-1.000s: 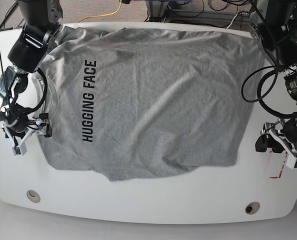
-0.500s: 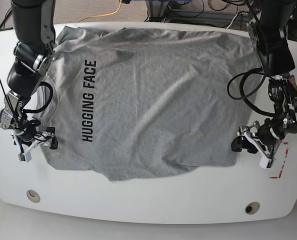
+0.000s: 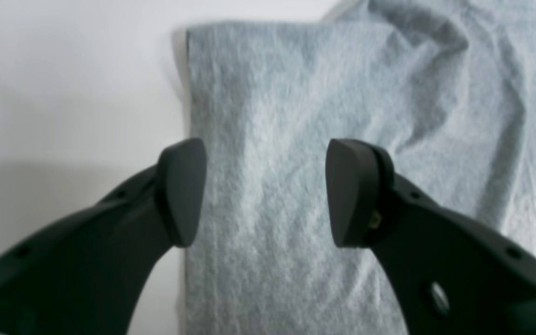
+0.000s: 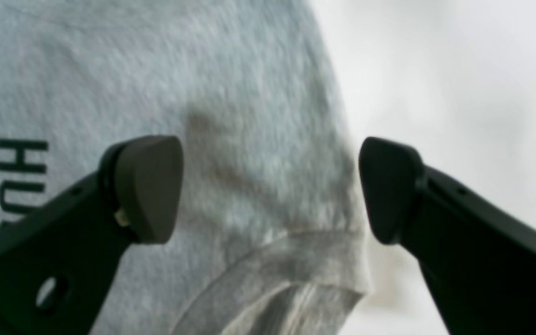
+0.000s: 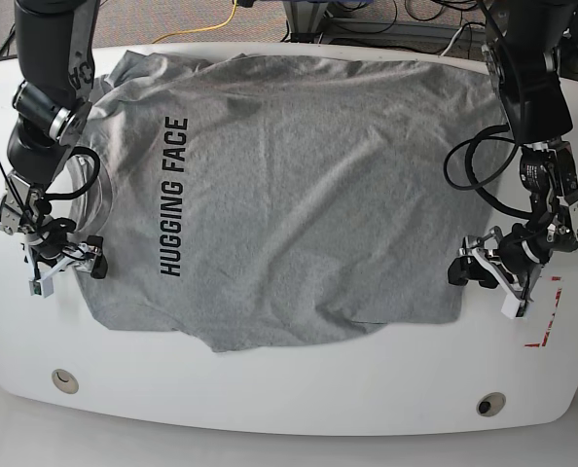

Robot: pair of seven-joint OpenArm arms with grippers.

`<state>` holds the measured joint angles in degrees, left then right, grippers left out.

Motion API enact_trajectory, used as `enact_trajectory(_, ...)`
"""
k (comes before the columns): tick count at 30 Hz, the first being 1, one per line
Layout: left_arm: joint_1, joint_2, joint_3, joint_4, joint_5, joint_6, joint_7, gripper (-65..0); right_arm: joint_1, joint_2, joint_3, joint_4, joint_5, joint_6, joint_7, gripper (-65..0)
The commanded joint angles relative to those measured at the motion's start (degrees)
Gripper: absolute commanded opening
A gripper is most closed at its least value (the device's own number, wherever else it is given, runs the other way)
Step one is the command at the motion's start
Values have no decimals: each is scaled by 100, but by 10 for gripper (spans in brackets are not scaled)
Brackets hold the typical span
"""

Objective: Layout the t-shirt on the table in an organized manner, then fold the t-shirt properly
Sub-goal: 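Move both grippers down to the shirt's hem corners and pinch them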

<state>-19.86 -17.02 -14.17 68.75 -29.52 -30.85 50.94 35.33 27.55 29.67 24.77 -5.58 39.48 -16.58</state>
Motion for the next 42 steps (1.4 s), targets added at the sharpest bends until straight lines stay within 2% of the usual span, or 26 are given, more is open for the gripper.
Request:
enact_trajectory(1, -199, -79, -11, 92, -77, -23, -149, -265, 137, -25, 9, 252, 79, 52, 124, -86)
enact_trajectory(27, -181, -61, -11, 101, -94, -23, -140, -265, -83, -52, 53, 270, 114, 52, 177, -87)
enact_trajectory(33, -181, -61, -11, 101, -94, -23, -131, -265, -91, -210, 35, 270, 114, 52, 150, -90)
enact_trajectory(35, -181, -61, -11, 101, -94, -23, -131, -265, -91, -245, 18, 270, 114, 52, 141, -116)
enact_trajectory(38, -181, -61, -11, 101, -94, -23, -131, -265, -100, -333, 18, 270, 114, 52, 141, -206)
enact_trajectory(42, -173, -70, -11, 101, -94, -23, -131, -265, -100, -421, 18, 270, 114, 52, 150, -371)
